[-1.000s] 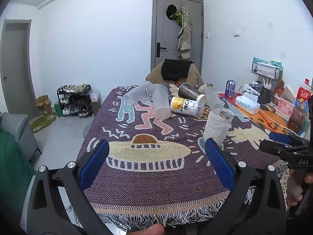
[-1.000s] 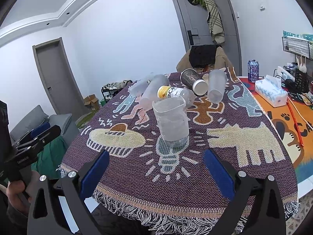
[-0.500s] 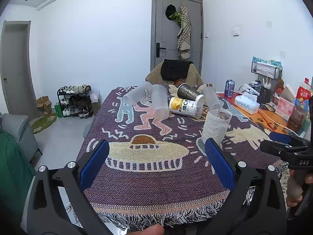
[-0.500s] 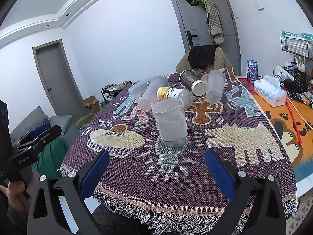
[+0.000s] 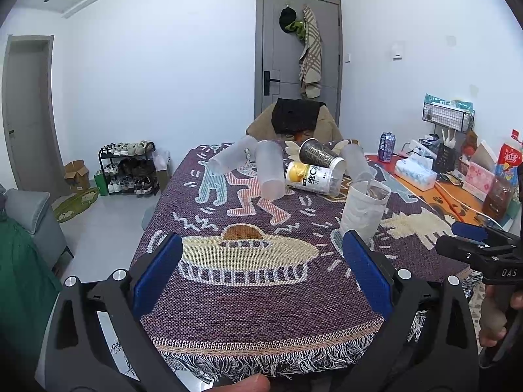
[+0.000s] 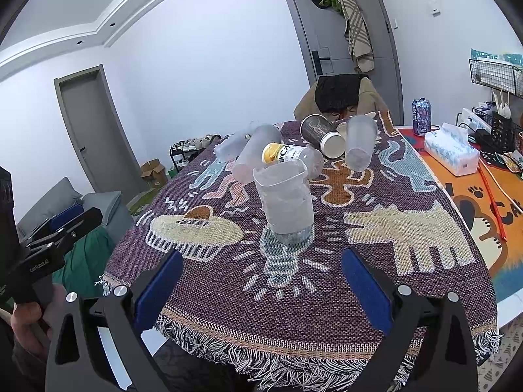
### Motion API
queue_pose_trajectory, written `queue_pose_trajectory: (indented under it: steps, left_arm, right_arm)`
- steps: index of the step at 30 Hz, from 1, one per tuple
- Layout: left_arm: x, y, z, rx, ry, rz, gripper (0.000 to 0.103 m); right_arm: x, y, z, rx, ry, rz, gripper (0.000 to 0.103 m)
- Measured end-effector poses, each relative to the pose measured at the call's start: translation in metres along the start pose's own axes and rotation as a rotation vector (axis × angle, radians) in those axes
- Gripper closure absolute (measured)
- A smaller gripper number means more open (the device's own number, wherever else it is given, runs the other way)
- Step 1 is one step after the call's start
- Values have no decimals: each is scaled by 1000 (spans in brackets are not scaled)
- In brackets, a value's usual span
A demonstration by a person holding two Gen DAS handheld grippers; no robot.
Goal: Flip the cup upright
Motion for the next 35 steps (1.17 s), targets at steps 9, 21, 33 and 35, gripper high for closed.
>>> queue_pose_trajectory:
  steps: [9, 21, 33, 35]
  left_arm:
    - [-1, 0, 1, 3, 7, -9, 6]
    - [-4, -3, 3, 17, -7, -10, 6]
    - [-26, -4, 1, 17, 15, -46, 6]
    - [-31, -4, -3, 38, 27, -55, 6]
  right_arm:
    - [-1, 1, 3, -3, 4, -7, 8]
    - [-9, 1, 5, 4, 0, -14, 8]
    - [-28, 1, 9, 2, 25, -41, 8]
    - [-35, 0, 10, 6, 36, -58, 8]
Point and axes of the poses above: each gripper's, at about its wrist camera, not at the fingertips, and x roughly against the way its jaws point, z to its right, y to its underside, the point moved 6 cm from there along -x, roughly the way its jaws point, and after that the axes turned 8 degrees about y, right-handed, at the moved point
